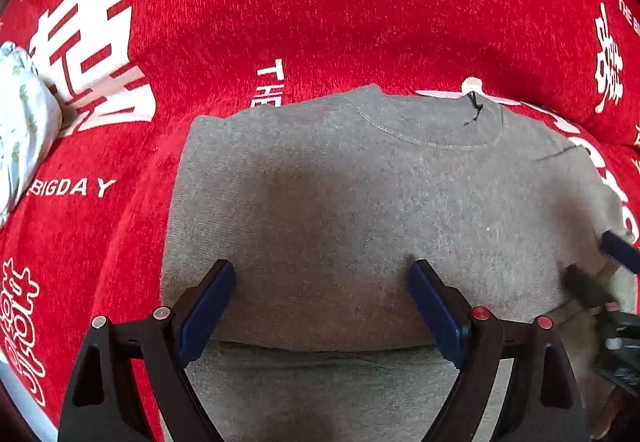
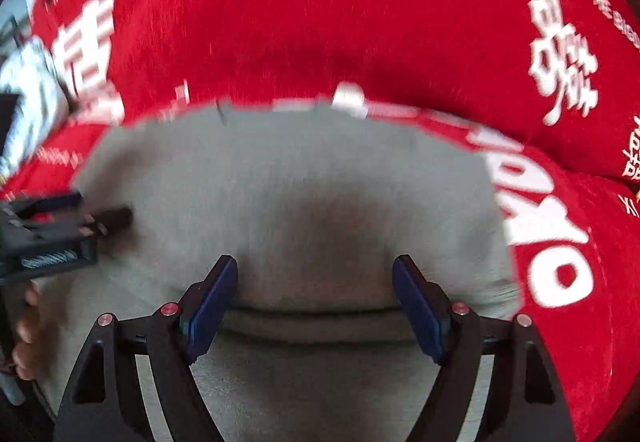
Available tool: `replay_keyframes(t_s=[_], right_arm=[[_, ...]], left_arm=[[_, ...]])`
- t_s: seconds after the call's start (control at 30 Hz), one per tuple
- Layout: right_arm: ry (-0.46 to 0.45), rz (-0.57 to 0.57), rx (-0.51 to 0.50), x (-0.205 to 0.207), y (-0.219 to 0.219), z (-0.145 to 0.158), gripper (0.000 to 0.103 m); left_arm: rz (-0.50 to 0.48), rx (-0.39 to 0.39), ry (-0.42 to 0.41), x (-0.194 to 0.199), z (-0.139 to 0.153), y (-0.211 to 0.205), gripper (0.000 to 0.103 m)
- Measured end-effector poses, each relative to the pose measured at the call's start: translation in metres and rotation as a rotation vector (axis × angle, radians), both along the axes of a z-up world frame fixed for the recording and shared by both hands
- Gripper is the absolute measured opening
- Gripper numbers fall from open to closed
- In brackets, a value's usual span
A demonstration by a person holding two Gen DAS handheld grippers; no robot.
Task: Fold small clothes
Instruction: 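Move both grippers down to the hem of the grey sweater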
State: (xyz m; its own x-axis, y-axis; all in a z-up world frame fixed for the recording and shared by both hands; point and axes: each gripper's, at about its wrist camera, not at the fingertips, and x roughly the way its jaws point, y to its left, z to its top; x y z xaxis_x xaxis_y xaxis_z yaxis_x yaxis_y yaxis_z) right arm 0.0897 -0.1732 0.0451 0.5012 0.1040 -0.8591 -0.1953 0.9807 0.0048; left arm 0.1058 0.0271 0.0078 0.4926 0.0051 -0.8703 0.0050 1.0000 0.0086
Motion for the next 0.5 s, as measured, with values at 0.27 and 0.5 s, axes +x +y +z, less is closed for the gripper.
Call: replay_keyframes(t_s=[0.27,0.5], right_arm=[[-0.059,-0.053,0.024,-0.037,-0.012,0.018,0.083],[-0.079,0.007,0.003,-0.094,0.01,-0.006,0.102]], left_arm=[[0.028,-0.095,-0.026,-0.036,0.013,0.015,0.094],[-0.028,0.004,-0.108,-0.098,-0.006,-0.013,0.095]])
